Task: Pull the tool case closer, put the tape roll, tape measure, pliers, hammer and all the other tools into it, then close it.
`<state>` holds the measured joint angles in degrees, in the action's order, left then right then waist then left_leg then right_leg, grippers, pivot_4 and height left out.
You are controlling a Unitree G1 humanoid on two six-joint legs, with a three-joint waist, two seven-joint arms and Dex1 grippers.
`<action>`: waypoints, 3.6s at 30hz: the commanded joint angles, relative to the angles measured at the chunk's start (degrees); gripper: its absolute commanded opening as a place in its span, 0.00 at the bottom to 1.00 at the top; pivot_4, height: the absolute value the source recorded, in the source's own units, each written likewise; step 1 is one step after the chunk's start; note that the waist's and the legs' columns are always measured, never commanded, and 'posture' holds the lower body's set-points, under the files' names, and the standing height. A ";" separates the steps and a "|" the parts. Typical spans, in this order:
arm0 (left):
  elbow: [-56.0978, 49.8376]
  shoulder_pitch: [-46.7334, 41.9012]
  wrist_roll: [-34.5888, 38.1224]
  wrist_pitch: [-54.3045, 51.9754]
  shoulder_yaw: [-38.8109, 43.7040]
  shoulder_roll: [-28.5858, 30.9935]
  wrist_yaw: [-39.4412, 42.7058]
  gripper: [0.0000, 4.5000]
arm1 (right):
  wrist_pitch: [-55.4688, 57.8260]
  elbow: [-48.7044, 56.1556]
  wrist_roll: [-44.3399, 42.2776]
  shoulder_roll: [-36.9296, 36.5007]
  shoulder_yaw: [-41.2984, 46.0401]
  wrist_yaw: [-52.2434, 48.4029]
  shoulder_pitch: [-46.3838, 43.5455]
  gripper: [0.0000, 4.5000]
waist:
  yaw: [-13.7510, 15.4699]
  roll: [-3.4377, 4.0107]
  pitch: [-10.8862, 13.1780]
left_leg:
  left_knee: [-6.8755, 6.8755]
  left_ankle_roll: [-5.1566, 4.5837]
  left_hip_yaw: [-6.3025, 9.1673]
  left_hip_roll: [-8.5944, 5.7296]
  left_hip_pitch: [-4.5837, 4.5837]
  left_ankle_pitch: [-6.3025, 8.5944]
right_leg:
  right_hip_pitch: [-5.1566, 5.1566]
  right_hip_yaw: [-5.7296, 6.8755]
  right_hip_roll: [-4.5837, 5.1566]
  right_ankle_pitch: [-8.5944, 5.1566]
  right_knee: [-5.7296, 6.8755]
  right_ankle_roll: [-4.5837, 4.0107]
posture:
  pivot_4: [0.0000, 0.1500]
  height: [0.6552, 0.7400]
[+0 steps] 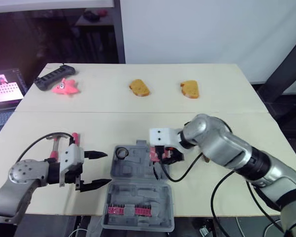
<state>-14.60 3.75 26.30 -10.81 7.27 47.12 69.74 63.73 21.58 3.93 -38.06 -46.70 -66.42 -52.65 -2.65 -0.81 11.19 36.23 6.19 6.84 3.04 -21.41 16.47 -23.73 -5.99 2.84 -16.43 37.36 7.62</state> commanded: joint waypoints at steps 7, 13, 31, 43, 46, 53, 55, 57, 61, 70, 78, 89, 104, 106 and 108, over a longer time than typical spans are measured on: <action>-1.28 -0.42 0.25 -0.29 -0.05 0.03 -0.87 1.00 | -2.01 -5.29 2.97 2.80 -5.26 3.76 -3.24 0.64 | -0.09 0.00 0.00 | 0.02 0.01 0.00 0.00 0.02 -0.01 | -0.02 0.00 -0.01 0.02 0.08 -0.02 | 1.00 1.00; -2.64 0.80 0.80 -0.81 0.55 0.31 -1.45 1.00 | -4.24 -8.33 4.07 3.20 -6.54 3.82 -3.52 0.64 | -0.11 0.00 0.00 | 0.01 0.01 0.00 0.00 0.00 -0.01 | -0.05 0.00 0.00 0.02 0.08 -0.02 | 1.00 1.00; -3.73 1.07 1.22 -2.11 0.25 0.05 -2.36 1.00 | -6.04 -10.60 4.85 5.02 -5.59 3.40 -2.58 0.99 | -1.28 0.00 0.00 | 0.00 0.01 0.00 0.00 0.00 -0.01 | -0.06 0.00 0.00 0.02 0.10 -0.02 | 1.00 1.00; -3.61 0.83 1.29 -2.26 0.31 0.34 -1.90 1.00 | -0.82 -3.44 -1.12 3.54 3.57 1.88 -1.42 0.99 | -1.33 0.00 0.00 | -0.02 0.00 0.00 0.00 -0.02 -0.01 | -0.09 0.00 0.00 0.02 0.10 -0.03 | 1.00 1.00; -3.26 0.64 1.17 -2.12 0.30 0.37 -1.75 1.00 | -0.07 -2.14 -4.93 4.94 9.90 3.61 1.94 0.99 | -1.32 -0.01 0.00 | -0.02 0.00 0.01 0.00 -0.01 0.00 | -0.07 0.00 0.00 0.02 0.10 -0.02 | 1.00 1.00; -2.64 0.05 1.02 -2.03 0.25 0.36 -1.63 1.00 | -1.85 -0.36 -8.75 3.81 15.79 7.00 8.56 0.99 | -1.31 -0.01 0.00 | -0.02 0.00 0.01 0.00 -0.01 -0.01 | -0.07 -0.01 0.00 0.02 0.10 -0.02 | 1.00 1.00; -2.54 0.04 1.00 -1.98 0.29 0.38 -1.57 1.00 | -3.39 -0.19 -8.94 3.72 16.74 8.35 9.70 0.93 | -1.31 -0.01 0.00 | -0.02 0.00 0.01 0.00 -0.01 0.00 | -0.07 -0.01 0.00 0.02 0.10 -0.02 | 1.00 1.00; -2.55 0.12 1.02 -1.98 0.42 0.40 -1.56 1.00 | -5.30 0.87 -9.53 4.18 18.90 10.34 11.77 0.79 | -1.37 -0.01 0.00 | -0.01 0.00 0.01 0.00 -0.01 -0.01 | -0.07 -0.01 0.00 0.02 0.10 -0.02 | 1.00 1.00; -2.43 0.39 1.16 -2.14 0.91 0.38 -1.72 1.00 | -8.36 4.15 -11.24 5.25 24.78 14.62 18.05 0.58 | -1.29 -0.01 -0.01 | -0.04 0.00 0.01 0.00 -0.01 0.00 | -0.07 -0.01 -0.01 0.02 0.10 -0.02 | 1.00 1.00; -1.84 0.59 0.74 -1.71 0.41 -0.18 -1.83 1.00 | -22.15 3.30 -11.52 8.64 30.18 23.02 32.55 0.58 | -1.36 -0.04 -0.02 | -0.03 0.00 0.01 0.02 0.05 -0.01 | 0.00 -0.02 -0.04 0.01 0.07 -0.03 | 1.00 1.00; -1.47 0.28 0.57 -1.56 0.38 -0.30 -1.88 1.00 | -32.91 -2.88 -9.73 10.49 29.40 25.81 38.05 0.58 | -1.23 -0.04 -0.02 | -0.01 0.00 0.01 0.01 0.04 -0.01 | 0.02 -0.03 -0.04 0.01 0.07 -0.03 | 1.00 1.00; -2.12 0.72 0.81 -1.92 0.94 -0.04 -2.28 1.00 | -31.53 -12.51 -7.67 11.33 27.63 27.22 39.58 0.58 | -1.29 -0.06 -0.04 | -0.02 0.00 0.01 0.02 0.15 -0.01 | 0.14 -0.03 -0.04 0.01 0.06 -0.03 | 1.00 1.00; -1.55 0.51 0.88 -2.04 1.16 0.45 -1.94 1.00 | -30.21 -14.79 -9.45 13.26 28.05 27.17 40.24 0.58 | -1.26 -0.50 -0.47 | -0.12 -0.01 0.01 0.03 1.06 0.01 | 1.03 -0.04 -0.05 -0.12 -0.10 -0.23 | 1.00 1.00; -1.65 0.60 0.91 -2.11 1.23 0.55 -1.91 1.00 | -32.03 -11.49 -11.24 13.77 29.60 26.19 39.87 0.58 | -1.24 -0.47 -0.45 | -0.12 -0.01 0.01 0.03 1.05 0.01 | 1.02 -0.04 -0.05 -0.12 -0.11 -0.23 | 1.00 1.00; -1.80 0.74 1.00 -2.20 1.31 0.63 -1.88 1.00 | -32.47 -9.21 -12.50 14.17 30.86 25.87 39.39 0.58 | -1.26 -0.42 -0.42 | -0.12 -0.01 0.01 0.03 0.99 0.01 | 0.96 -0.04 -0.05 -0.12 -0.10 -0.22 | 1.00 1.00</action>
<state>-15.62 4.38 26.68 -13.20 7.43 47.07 67.55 31.54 10.11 -7.23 -24.31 -16.29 -39.86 -13.58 -3.91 -1.23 10.78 36.10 6.18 6.84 3.07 -20.43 16.47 -22.78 -6.03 2.79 -16.55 37.25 7.40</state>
